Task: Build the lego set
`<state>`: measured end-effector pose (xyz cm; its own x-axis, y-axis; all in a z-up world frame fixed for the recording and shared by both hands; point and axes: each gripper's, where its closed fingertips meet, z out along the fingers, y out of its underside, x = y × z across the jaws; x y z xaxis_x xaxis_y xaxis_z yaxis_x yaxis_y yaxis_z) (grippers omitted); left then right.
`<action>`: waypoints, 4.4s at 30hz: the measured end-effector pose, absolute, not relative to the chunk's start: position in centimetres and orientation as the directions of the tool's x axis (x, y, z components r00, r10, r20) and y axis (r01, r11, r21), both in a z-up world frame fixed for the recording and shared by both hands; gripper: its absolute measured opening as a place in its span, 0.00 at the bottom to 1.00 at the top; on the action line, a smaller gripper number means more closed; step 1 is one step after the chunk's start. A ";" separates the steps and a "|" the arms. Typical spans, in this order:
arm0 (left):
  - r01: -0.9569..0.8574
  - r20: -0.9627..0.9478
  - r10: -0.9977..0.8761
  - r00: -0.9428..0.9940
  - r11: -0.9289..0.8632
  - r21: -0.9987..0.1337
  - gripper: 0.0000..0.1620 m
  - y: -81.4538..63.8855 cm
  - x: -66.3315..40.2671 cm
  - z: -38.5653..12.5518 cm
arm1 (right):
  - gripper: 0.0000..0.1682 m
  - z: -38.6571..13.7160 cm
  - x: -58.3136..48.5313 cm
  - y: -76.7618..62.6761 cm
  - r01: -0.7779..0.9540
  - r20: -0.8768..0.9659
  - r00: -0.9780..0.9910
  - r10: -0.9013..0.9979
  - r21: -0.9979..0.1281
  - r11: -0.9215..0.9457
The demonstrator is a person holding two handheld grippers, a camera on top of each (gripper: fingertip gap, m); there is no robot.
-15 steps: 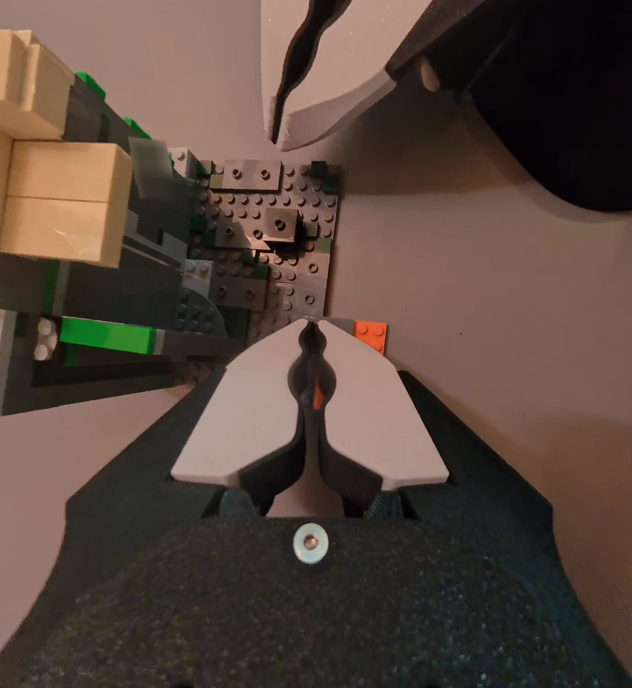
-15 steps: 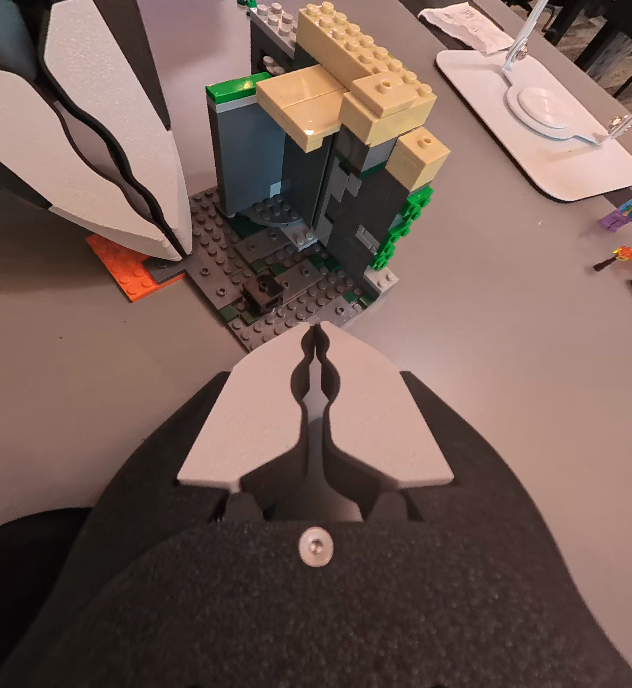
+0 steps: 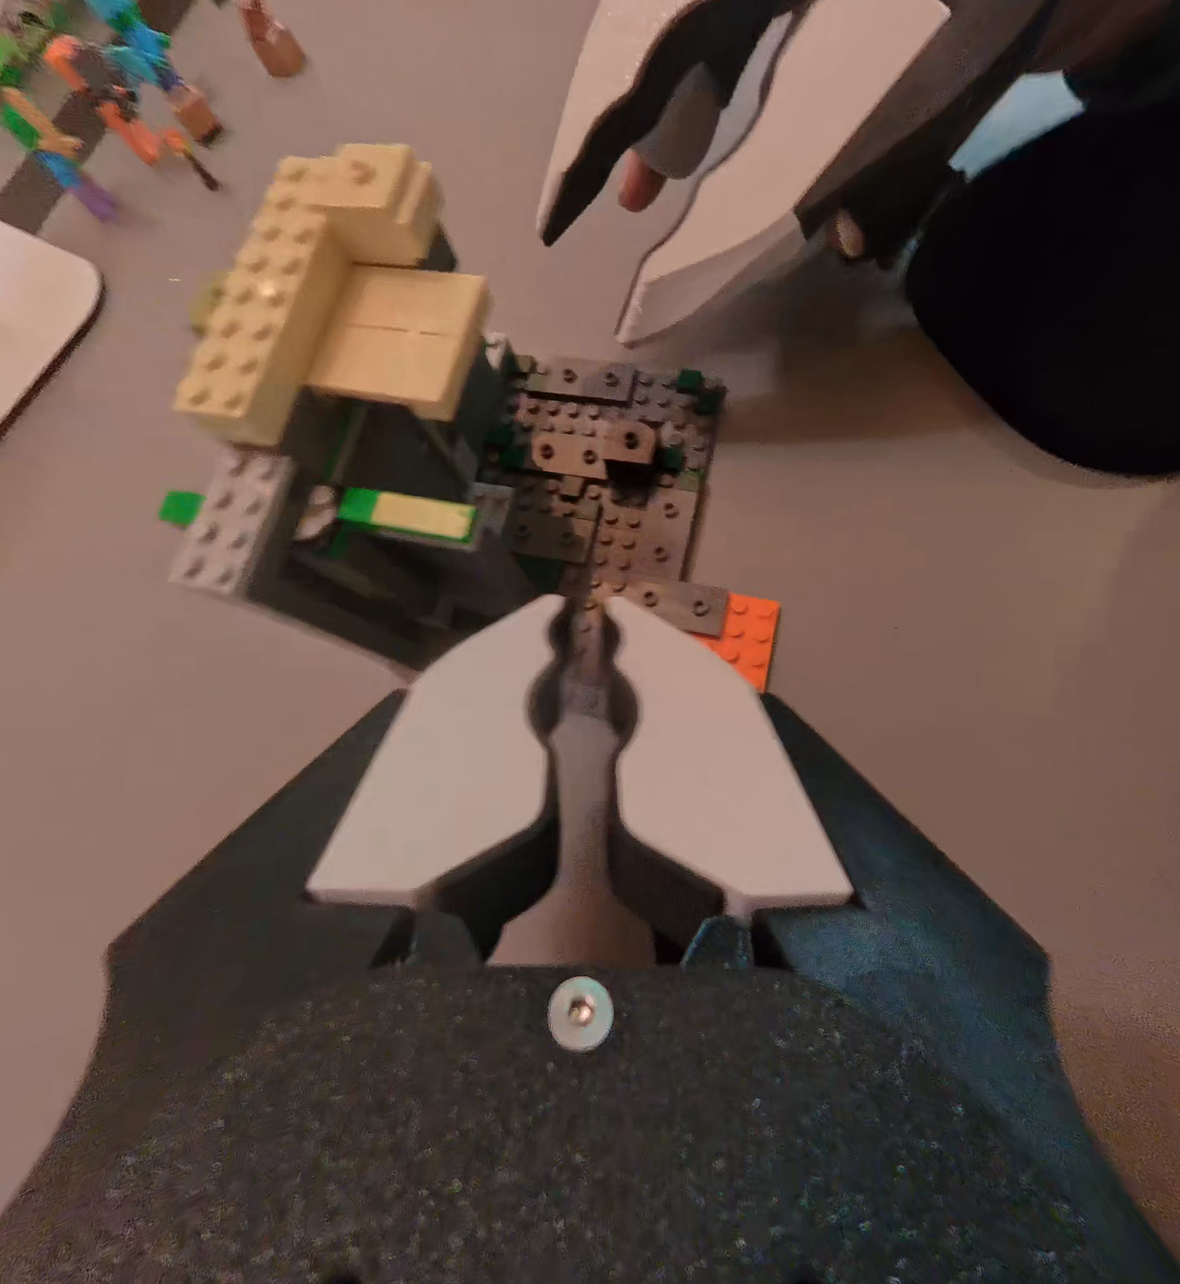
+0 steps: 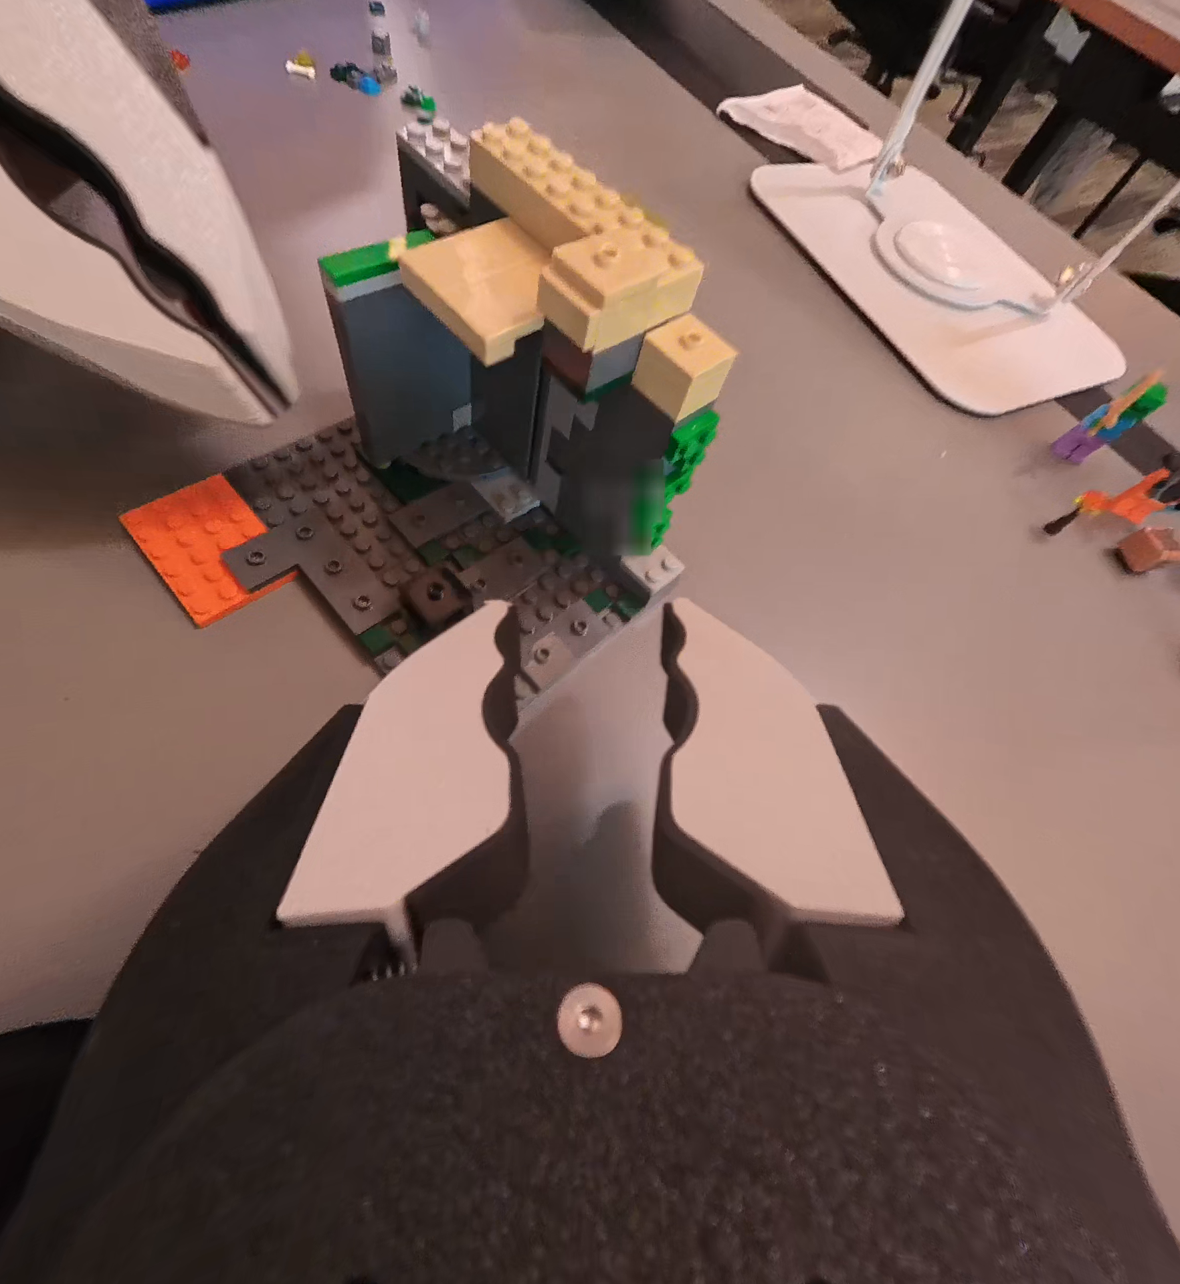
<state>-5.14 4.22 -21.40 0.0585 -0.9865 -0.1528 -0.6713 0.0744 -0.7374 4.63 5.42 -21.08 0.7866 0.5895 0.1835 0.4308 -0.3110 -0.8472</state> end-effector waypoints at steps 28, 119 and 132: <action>-0.492 -0.061 -0.981 0.184 -0.038 -0.870 0.06 6.9 -6.4 -20.8 | 0.12 -22.6 3.0 10.6 0.386 0.003 0.729 0.685 -0.827 -0.408; -0.106 -0.048 -0.847 0.530 -0.009 -0.994 0.00 14.7 -9.0 -14.2 | 0.12 -20.8 4.7 9.1 0.240 0.099 0.941 0.324 -0.869 -0.433; -0.128 -0.062 -0.843 0.535 -0.008 -0.992 0.00 14.9 -8.8 -14.6 | 0.11 -20.7 5.0 12.8 0.257 0.061 0.899 0.434 -0.876 -0.409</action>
<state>-8.83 14.92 -14.63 0.5349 -0.8426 -0.0621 -0.1283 -0.0083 -0.9917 5.03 12.78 -20.67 0.8990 0.4337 0.0609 0.2565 -0.4087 -0.8759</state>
